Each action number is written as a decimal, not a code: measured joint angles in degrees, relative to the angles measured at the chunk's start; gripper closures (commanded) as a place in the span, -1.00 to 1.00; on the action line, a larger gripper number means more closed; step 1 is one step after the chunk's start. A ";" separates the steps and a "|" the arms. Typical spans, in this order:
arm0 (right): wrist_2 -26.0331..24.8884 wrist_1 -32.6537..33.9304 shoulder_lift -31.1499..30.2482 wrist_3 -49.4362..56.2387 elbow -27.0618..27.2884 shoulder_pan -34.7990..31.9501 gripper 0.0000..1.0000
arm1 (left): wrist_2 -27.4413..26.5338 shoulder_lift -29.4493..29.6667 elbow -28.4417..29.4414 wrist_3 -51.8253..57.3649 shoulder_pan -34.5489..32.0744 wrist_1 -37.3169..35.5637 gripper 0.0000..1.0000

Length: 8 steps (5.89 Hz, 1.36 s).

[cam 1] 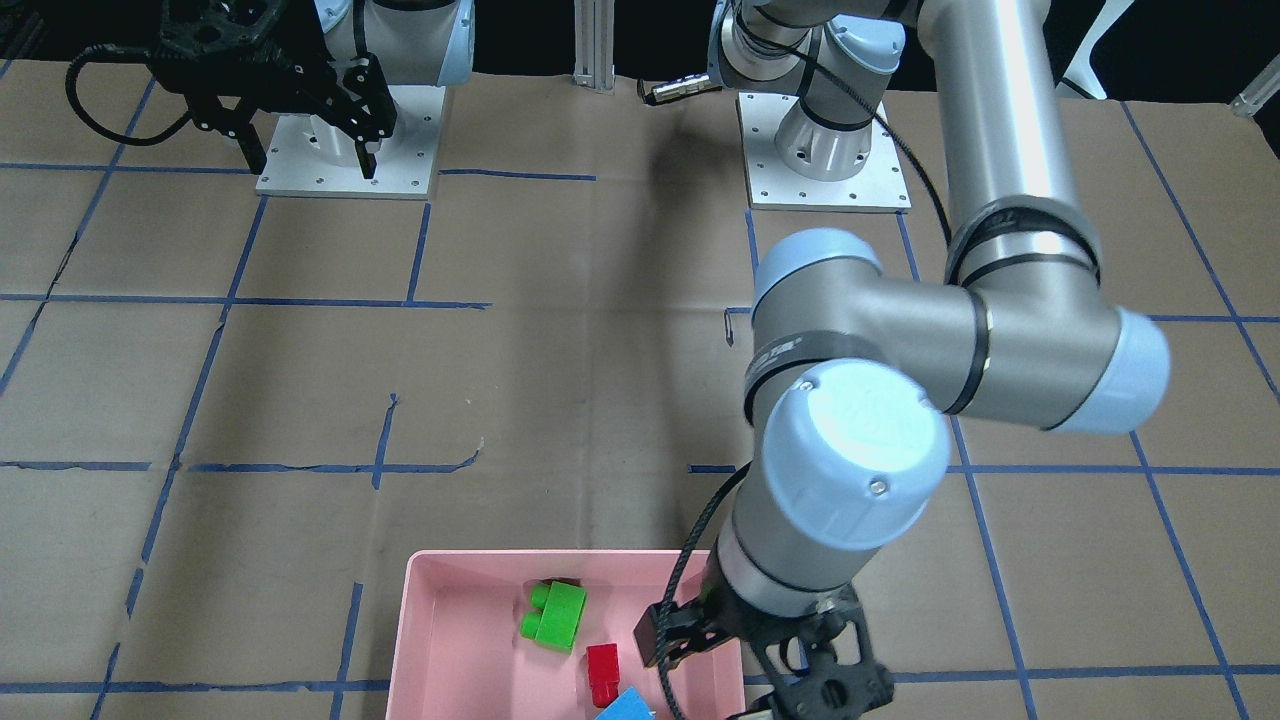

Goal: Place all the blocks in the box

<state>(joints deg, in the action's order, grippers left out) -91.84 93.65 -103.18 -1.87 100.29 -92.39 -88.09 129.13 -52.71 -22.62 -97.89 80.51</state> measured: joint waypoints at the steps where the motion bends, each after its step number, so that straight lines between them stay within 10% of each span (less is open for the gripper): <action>1: 0.02 -0.01 -0.01 -0.12 -0.01 0.01 -1.00 | -0.11 -7.05 -6.31 4.84 1.94 2.76 -0.99; 5: 0.02 -0.09 -0.14 -0.07 0.09 0.08 -1.00 | -0.15 -34.03 -33.74 18.92 9.03 4.39 -0.99; 8: 0.06 -0.17 -0.12 -0.03 0.08 0.10 -1.00 | -0.18 -38.61 -38.00 19.37 8.90 4.56 -0.99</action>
<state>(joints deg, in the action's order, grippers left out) -91.78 93.48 -103.30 -1.90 100.37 -92.29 -88.27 90.52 -90.70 -3.26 -88.98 85.07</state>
